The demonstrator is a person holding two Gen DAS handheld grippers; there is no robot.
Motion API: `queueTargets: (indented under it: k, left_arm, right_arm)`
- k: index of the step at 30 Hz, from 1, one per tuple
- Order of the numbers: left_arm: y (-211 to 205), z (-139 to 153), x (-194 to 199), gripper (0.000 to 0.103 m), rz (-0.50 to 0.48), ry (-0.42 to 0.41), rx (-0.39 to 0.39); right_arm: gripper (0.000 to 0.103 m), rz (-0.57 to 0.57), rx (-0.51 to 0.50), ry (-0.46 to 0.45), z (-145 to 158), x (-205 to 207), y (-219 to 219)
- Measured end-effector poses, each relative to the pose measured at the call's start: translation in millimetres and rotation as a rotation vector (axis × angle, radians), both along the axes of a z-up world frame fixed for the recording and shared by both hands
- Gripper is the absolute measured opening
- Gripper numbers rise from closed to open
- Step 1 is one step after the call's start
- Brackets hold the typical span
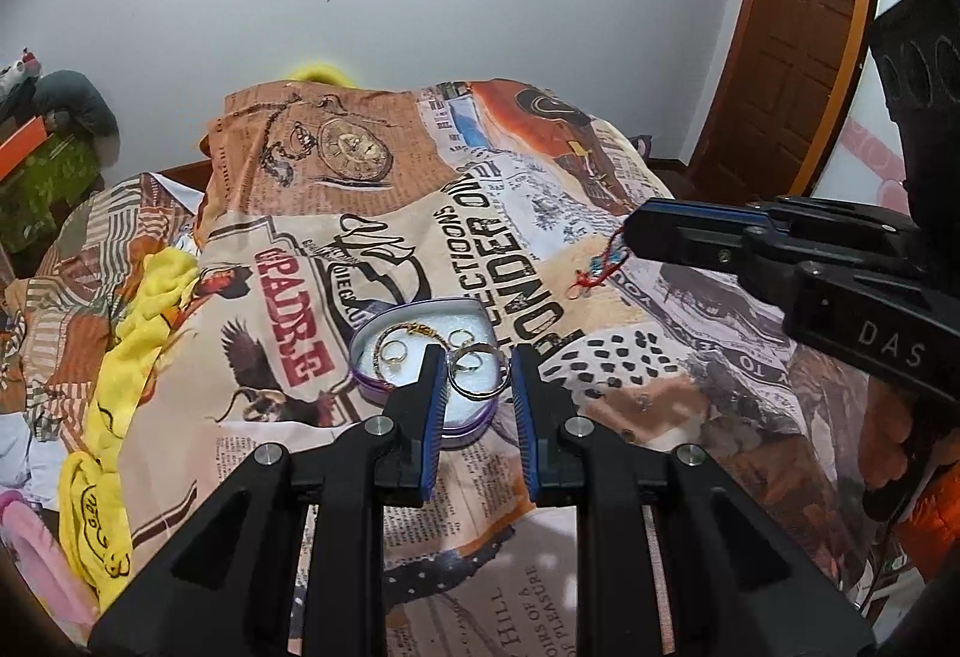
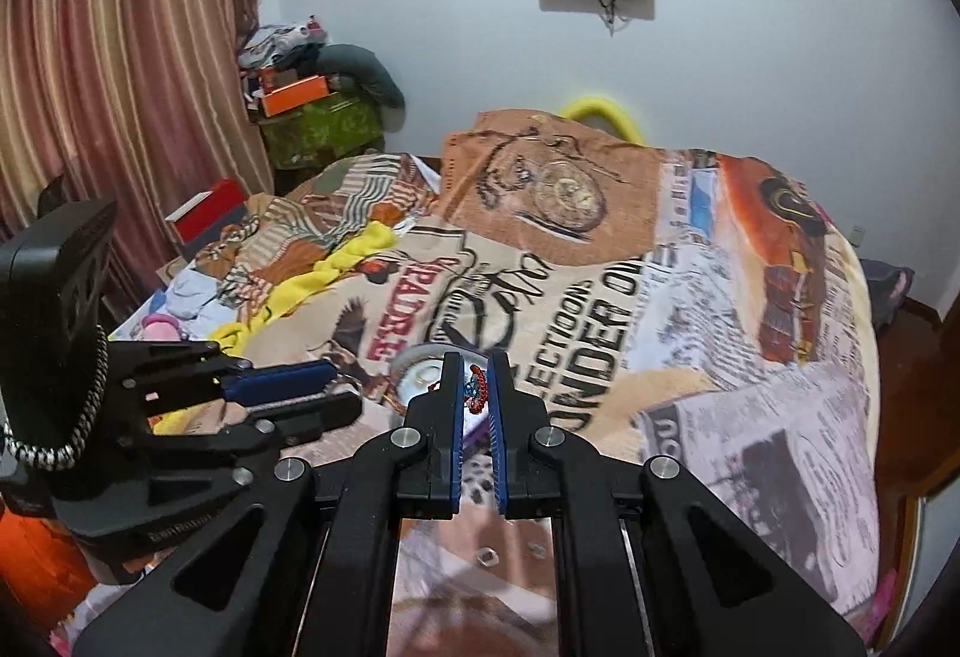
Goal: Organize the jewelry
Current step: 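Carry the silver ring with the left tool while the right tool carries the earring over the tin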
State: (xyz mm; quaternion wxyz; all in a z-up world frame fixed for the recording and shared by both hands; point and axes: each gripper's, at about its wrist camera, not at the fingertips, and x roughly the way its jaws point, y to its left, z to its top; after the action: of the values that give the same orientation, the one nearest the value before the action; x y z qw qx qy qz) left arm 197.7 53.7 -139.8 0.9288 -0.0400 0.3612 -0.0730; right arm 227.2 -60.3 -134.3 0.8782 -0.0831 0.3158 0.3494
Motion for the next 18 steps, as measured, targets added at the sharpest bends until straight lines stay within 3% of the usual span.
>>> queueTargets:
  k: [12,18]
  left_arm:
    - [26,-27,26,0.021,0.045,0.049,-0.012]
    - [43,-48,51,0.020,0.048,0.109,-0.093]
  right_arm:
    - [0.007,0.029,-0.040,0.074,-24,28,35]
    - [0.007,0.042,-0.068,0.119,-35,44,50]
